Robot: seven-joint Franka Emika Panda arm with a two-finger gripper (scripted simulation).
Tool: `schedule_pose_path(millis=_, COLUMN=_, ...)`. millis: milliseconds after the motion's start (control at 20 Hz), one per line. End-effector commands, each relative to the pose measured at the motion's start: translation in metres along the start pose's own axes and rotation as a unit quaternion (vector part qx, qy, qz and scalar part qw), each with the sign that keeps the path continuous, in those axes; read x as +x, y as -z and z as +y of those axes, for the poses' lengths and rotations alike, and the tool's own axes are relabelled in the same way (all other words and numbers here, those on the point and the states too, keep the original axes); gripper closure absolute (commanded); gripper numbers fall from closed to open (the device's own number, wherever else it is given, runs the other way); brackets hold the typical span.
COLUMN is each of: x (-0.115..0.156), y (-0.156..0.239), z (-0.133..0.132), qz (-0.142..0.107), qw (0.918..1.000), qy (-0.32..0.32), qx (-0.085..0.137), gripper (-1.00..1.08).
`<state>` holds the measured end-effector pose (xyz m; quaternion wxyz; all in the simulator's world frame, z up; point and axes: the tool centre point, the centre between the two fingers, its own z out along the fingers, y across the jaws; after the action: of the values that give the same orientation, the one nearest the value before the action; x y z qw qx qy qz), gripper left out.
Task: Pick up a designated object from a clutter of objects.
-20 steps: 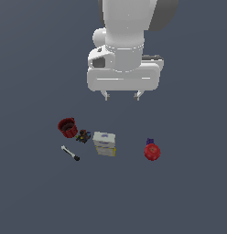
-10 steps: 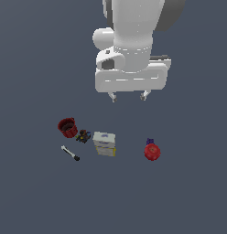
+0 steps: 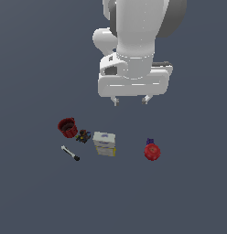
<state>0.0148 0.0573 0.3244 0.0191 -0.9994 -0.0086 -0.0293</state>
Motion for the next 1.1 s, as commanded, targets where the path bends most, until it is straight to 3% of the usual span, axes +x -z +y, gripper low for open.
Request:
schedule_pose_path(millis=0, x=0.003, y=-0.012, z=-0.006, qz=-0.002, qw=1.0000, qy=-0.004, qx=-0.002, gripper=-0.92)
schedule_pose_path(millis=550, x=0.014, y=-0.112, z=-0.057, qz=-0.013, qw=0.9991, qy=-0.039, qx=-0.013, gripper=-0.92)
schedule_pose_path(millis=1050, x=0.000, y=-0.217, z=-0.110, qz=-0.024, qw=0.9971, qy=-0.070, qx=-0.020, gripper=-0.92)
